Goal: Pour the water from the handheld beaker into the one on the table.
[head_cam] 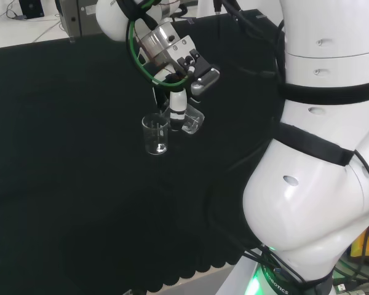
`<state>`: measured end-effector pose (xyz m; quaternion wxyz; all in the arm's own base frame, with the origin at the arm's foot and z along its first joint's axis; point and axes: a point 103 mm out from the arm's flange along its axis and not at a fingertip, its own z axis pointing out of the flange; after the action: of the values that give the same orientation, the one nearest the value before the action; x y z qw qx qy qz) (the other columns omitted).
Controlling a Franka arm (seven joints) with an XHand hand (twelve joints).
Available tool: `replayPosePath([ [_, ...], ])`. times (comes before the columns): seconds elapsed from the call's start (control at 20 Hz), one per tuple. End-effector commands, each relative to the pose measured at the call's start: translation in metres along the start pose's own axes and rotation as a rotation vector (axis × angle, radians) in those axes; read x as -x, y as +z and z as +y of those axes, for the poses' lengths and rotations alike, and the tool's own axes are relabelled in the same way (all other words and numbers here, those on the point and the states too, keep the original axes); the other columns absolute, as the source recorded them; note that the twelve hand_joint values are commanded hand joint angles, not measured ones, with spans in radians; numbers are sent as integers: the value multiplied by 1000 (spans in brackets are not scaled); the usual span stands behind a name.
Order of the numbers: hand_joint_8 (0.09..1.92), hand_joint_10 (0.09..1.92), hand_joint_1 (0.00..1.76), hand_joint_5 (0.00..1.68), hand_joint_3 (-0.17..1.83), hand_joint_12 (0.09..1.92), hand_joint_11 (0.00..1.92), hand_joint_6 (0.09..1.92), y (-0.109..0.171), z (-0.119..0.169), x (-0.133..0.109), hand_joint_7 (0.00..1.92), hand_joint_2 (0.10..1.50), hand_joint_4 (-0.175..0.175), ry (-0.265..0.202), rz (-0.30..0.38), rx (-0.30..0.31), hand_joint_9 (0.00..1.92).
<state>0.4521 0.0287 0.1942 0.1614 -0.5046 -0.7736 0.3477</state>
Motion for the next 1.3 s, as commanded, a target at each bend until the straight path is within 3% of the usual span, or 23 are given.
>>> replayPosePath([
  [0.05, 476, 87, 1132, 1248, 559, 449, 1677, 681, -3, 3, -3, 1634, 719, 126, 15, -34, -43, 1838],
  [0.65, 511, 87, 1126, 1232, 554, 451, 1678, 709, -12, -4, 9, 1618, 728, 136, 55, -64, -87, 1839],
  [1.3, 520, 87, 1126, 1231, 556, 452, 1679, 712, -17, 3, 1, 1615, 728, 135, 87, -115, -167, 1840],
])
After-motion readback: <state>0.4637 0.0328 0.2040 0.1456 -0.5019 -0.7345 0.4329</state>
